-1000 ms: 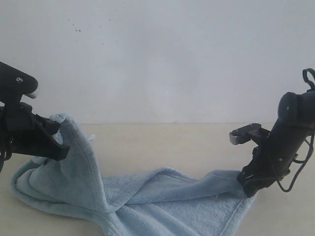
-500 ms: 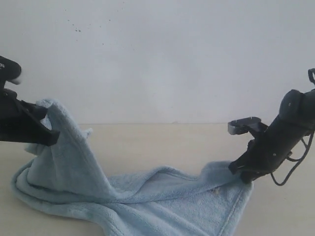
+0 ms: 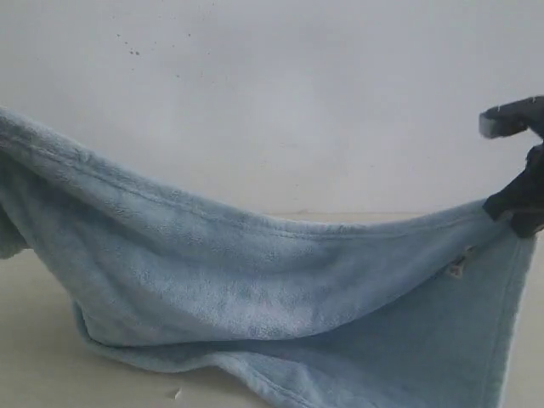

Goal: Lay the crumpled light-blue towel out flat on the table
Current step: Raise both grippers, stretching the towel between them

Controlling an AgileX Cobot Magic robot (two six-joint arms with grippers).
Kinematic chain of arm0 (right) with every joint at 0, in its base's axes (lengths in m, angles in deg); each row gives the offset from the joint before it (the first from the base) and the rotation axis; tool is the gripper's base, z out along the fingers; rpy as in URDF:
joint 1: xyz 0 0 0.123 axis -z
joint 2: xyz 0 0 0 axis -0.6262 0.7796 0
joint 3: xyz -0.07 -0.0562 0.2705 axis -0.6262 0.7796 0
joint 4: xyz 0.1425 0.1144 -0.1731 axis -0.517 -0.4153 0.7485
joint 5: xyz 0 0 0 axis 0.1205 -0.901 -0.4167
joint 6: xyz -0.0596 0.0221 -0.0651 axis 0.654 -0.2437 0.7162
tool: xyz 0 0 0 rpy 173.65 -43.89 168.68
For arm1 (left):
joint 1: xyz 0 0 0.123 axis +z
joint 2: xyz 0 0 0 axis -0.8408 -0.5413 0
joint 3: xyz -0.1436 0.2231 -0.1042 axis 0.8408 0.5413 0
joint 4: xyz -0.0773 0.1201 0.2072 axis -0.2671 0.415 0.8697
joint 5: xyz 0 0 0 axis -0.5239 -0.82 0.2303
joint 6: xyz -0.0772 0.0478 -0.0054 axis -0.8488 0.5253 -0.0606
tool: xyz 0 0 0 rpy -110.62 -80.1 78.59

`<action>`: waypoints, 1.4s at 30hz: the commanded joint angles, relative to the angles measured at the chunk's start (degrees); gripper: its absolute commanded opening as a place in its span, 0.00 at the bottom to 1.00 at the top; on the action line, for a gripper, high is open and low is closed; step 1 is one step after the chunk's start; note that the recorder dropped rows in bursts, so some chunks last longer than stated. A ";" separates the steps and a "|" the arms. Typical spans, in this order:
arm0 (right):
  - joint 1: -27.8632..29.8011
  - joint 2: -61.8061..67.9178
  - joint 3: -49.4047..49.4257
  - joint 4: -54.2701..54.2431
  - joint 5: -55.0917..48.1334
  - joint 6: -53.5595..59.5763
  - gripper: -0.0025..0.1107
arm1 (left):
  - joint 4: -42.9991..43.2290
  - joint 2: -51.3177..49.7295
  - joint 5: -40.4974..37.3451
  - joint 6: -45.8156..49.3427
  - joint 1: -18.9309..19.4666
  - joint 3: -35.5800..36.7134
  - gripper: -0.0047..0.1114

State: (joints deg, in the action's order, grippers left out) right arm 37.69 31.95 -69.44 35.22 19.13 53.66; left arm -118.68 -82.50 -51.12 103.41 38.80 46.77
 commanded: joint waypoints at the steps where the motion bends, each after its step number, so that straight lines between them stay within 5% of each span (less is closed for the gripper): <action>1: 0.50 -9.24 -0.16 1.47 -2.74 -3.26 0.05 | -9.08 6.37 5.48 13.90 0.16 0.48 0.08; 13: 0.50 -30.39 -0.16 -1.39 -6.29 -3.53 0.05 | -9.08 22.24 6.75 16.78 -0.06 0.70 0.08; 22: 0.50 -37.83 0.10 -1.39 -7.91 -2.55 0.05 | -9.08 22.44 6.32 16.39 -0.29 1.96 0.08; 30: 0.50 -18.29 7.18 -0.63 -0.85 -1.61 0.05 | -9.08 -1.90 3.79 12.44 -1.76 3.97 0.08; 35: 0.50 -1.26 4.90 1.69 10.42 -0.57 0.05 | -9.08 -24.33 3.55 11.00 2.27 -5.43 0.08; 37: 0.50 5.22 0.86 1.51 11.53 -0.57 0.05 | -9.08 -30.66 0.95 11.00 4.47 -11.74 0.18; 39: 0.50 11.39 -5.00 1.51 11.53 -0.57 0.05 | -9.08 -39.00 -2.13 9.76 7.85 -20.16 0.44; 42: 0.50 14.86 -8.76 1.04 11.40 -0.57 0.05 | -9.08 -45.27 1.56 3.67 10.21 -26.16 0.59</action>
State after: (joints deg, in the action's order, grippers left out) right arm 37.69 44.47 -74.90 36.52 29.91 52.62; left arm -127.76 -123.00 -52.05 111.98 46.91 25.29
